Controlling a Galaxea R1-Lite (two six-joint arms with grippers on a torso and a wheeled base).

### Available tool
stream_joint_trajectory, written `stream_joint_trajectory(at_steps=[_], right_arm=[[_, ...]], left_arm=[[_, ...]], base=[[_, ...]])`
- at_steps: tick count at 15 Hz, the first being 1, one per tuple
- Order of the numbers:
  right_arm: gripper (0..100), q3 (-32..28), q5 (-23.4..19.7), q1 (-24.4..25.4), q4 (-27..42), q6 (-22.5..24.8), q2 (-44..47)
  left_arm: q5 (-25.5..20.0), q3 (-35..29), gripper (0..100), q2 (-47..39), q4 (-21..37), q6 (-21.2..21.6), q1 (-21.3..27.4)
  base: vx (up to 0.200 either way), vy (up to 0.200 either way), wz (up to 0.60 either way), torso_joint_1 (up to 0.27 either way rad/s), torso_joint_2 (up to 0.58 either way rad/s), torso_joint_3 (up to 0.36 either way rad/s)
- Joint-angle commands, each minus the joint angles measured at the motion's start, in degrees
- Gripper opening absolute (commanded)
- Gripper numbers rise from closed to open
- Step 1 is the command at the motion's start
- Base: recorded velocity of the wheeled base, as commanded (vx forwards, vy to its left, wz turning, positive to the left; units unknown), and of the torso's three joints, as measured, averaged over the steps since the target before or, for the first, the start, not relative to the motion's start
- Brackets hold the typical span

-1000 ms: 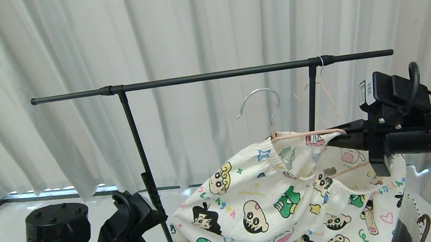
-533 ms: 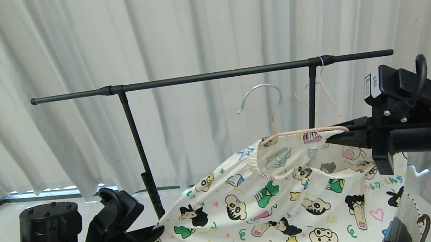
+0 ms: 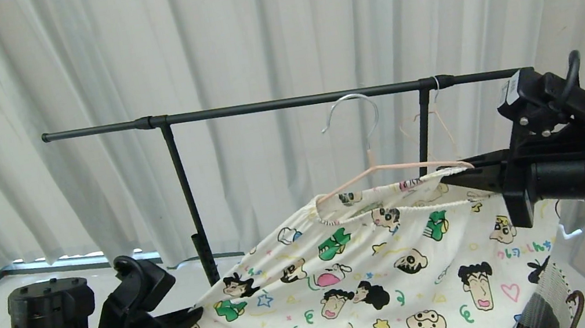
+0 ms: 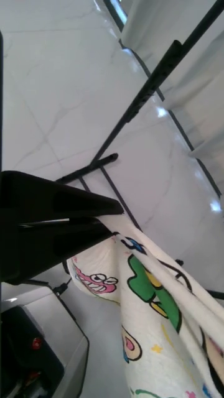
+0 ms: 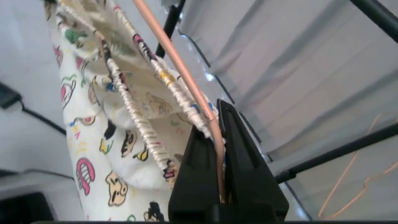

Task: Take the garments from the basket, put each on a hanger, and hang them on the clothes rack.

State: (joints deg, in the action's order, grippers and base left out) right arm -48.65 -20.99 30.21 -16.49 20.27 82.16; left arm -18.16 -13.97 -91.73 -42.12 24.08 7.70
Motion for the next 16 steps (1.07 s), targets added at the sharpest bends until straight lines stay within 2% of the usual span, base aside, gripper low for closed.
stream_joint_trajectory(at_steps=[1,2,3,6,9,11,14,16], right_arm=[[0,0.0,1.6,0.0,-1.5,-2.3,0.5],[0,0.0,2.4,0.0,-2.4,-3.4,0.8],[0,0.0,3.7,0.0,-3.6,-4.5,1.1],[0,0.0,4.2,0.0,-3.6,-4.5,1.0],[0,0.0,10.2,-0.2,-3.3,-4.6,1.3],[0,-0.1,16.2,-0.8,-0.4,-4.6,2.0],[0,-0.3,28.5,-0.9,5.1,-4.6,2.8],[0,-0.7,32.3,-0.9,6.9,-5.7,3.8]], left_arm=[[0.1,0.3,0,2.2,0.0,0.0,0.5],[0.1,0.7,0,2.6,0.1,0.0,0.8],[0.1,1.0,100,3.8,0.1,-0.1,1.0],[0.1,1.0,100,5.2,0.0,-0.3,1.3],[0.3,1.0,100,7.8,0.0,-0.8,0.6],[2.0,0.9,100,10.3,0.0,-0.8,-1.1],[15.7,1.1,100,15.3,0.1,-0.7,-0.2],[19.4,1.1,100,16.3,0.1,-0.8,-0.2]], base=[[0.0,0.0,0.0,0.0,0.0,0.0],[0.0,0.0,0.0,0.0,0.0,0.0],[0.0,0.0,0.0,0.0,0.0,0.0],[0.0,0.0,0.0,0.0,0.0,0.0],[0.0,0.0,0.0,0.0,0.0,0.0],[0.0,0.0,0.0,0.0,0.0,0.0],[0.0,0.0,0.0,0.0,0.0,0.0],[0.0,0.0,0.0,0.0,0.0,0.0]])
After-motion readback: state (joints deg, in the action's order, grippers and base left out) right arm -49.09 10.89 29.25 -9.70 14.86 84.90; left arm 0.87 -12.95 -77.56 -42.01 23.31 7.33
